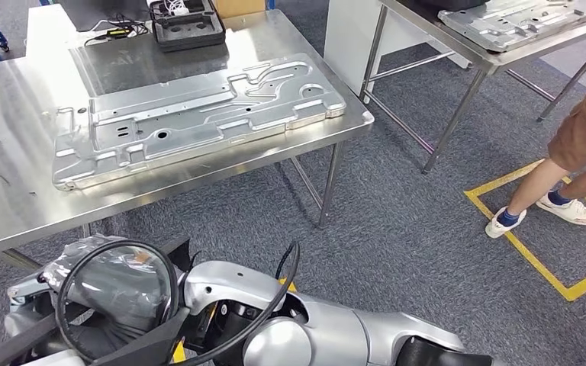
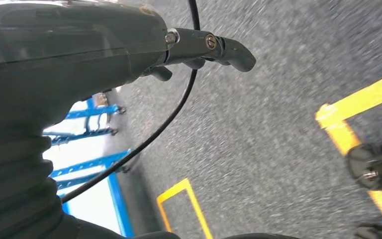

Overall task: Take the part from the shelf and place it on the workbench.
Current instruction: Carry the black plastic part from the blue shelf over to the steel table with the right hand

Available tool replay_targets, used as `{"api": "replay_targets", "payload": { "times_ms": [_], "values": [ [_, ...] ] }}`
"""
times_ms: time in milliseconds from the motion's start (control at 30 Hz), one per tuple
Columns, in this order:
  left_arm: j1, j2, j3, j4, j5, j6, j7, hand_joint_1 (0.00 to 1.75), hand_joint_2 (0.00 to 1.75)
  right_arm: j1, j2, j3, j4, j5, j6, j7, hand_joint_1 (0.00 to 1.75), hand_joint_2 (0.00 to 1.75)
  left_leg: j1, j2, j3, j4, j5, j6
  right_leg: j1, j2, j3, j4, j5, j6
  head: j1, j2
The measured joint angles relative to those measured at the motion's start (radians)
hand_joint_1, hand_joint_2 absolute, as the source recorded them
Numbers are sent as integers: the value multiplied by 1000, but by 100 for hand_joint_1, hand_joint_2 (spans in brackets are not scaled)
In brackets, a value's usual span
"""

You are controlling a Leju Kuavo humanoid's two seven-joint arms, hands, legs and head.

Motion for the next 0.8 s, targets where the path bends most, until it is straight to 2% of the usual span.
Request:
{"api": "replay_targets", "payload": {
  "times_ms": [33,133,167,200,233,300,333,367,400,467,500,533,600,667,733,800],
  "values": [
    [0,0,0,0,0,0,-6,0,175,-1,0,1,0,0,0,1,175,0,-1,-1,10,-23,1,3,2,0,2,-1,-7,6,1,0],
    [-1,1,0,0,0,0,-13,0,175,-3,3,2,0,0,0,2,175,0,-3,-4,20,-37,-19,22,1,-1,9,3,-14,17,3,0],
    [-1,1,0,0,0,0,-8,0,175,-5,4,2,0,0,0,2,175,0,-3,-5,26,-39,-23,28,0,-2,5,19,-20,21,2,0],
    [-1,1,0,-1,1,0,-2,0,175,-6,5,2,0,0,0,2,175,0,-2,-5,33,-40,-27,34,-1,-3,-14,54,-34,24,2,0],
    [-1,1,0,-1,2,0,1,0,175,-7,5,2,0,0,0,2,175,0,-1,-5,39,-41,-31,38,-2,-3,-48,109,-52,26,3,0],
    [-2,1,0,-1,3,0,3,0,175,-6,5,3,0,0,0,2,175,0,-2,-5,48,-41,-42,43,-4,-4,-142,242,-93,29,3,0],
    [-1,1,0,-1,4,0,3,0,175,-5,5,3,0,0,0,3,175,0,-3,-6,55,-41,-49,44,-4,-4,-180,284,-100,29,3,0],
    [-1,1,0,-1,4,0,4,0,175,-4,5,3,0,0,1,3,175,0,-3,-7,64,-41,-57,43,-4,-4,-202,291,-89,28,3,0],
    [0,1,0,-1,4,0,4,0,175,-4,5,3,0,0,1,3,175,0,-3,-9,75,-42,-65,43,-3,-4,-206,260,-56,26,3,0],
    [0,1,0,0,4,0,5,0,175,-4,5,4,0,0,1,3,175,0,-4,-12,101,-43,-83,39,4,-6,-177,131,45,14,3,0],
    [1,1,0,0,4,0,5,0,175,-5,5,4,0,0,1,3,175,0,-4,-14,111,-44,-91,34,11,-7,-163,76,75,7,3,0],
    [1,1,0,0,4,0,4,0,175,-5,4,4,0,0,1,4,175,0,-5,-15,117,-46,-96,30,17,-8,-156,42,89,2,3,0],
    [1,0,0,0,4,-1,4,0,175,-5,4,5,0,0,1,4,175,0,-5,-16,121,-48,-101,25,25,-9,-154,30,77,-1,3,0],
    [1,0,0,0,4,-1,4,0,175,-5,4,5,0,0,1,4,175,0,-6,-15,121,-48,-102,24,25,-9,-154,30,77,-1,3,0],
    [1,1,0,0,4,-1,4,0,175,-5,7,5,0,0,2,4,175,0,-6,-13,128,-44,-105,18,19,-8,-136,21,86,-5,4,0],
    [-1,3,0,0,4,-1,2,0,175,-7,15,6,0,0,3,4,175,0,-6,-10,78,71,-144,6,8,-9,-99,7,84,-21,2,0]
  ]
}}
